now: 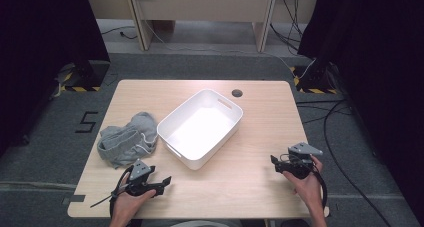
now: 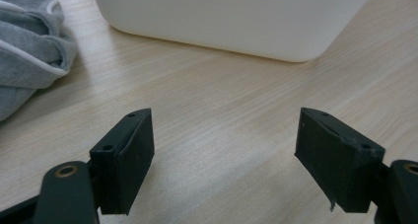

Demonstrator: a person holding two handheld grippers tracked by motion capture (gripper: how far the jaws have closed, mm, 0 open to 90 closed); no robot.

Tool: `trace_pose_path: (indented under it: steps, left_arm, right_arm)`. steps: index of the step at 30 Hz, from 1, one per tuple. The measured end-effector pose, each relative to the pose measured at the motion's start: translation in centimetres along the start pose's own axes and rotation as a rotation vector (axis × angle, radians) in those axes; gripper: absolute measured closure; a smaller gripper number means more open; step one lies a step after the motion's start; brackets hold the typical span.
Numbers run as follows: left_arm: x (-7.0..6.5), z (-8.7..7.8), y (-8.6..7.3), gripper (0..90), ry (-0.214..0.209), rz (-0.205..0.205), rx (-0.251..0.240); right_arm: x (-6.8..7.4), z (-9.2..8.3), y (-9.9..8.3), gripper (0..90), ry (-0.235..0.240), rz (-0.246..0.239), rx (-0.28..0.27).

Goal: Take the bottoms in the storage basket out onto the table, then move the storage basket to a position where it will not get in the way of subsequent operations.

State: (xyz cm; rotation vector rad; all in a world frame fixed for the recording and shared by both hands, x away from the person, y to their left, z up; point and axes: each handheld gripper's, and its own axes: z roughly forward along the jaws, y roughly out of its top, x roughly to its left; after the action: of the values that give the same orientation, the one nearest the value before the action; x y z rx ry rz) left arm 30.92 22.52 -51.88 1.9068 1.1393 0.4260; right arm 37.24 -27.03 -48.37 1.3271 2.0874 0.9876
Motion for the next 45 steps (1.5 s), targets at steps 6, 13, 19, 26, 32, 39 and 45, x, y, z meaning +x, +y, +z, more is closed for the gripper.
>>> trace_pose_path:
  steps: [6,13,19,26,32,39,45]
  left_arm:
    - [-0.5,0.0,-0.2,21.6,0.028,0.023,0.012]
    - [-0.7,0.0,-0.3,21.3,0.044,0.033,0.025]
    - [-0.9,0.2,-0.2,20.8,0.053,0.054,0.041]
    - [-0.9,0.2,-0.2,20.5,0.051,0.058,0.025]
    - [-1.6,0.4,0.0,20.4,0.044,0.076,0.006]
    - [-2.9,1.5,0.8,19.4,0.018,0.106,-0.004]
    - [-3.6,2.4,1.4,19.1,0.014,0.127,-0.022]
  right_arm:
    - [0.7,1.1,2.2,24.5,0.012,-0.027,-0.015]
    - [1.5,2.6,4.3,25.0,0.04,-0.064,-0.028]
    - [2.2,3.4,6.2,25.2,0.055,-0.088,-0.038]
    - [2.6,4.5,8.3,25.9,0.08,-0.098,-0.057]
    - [2.9,5.3,10.3,27.6,0.099,-0.102,-0.089]
    - [2.9,6.3,12.2,30.4,0.124,-0.086,-0.105]
    - [2.8,7.8,13.5,36.5,0.123,-0.096,-0.096]
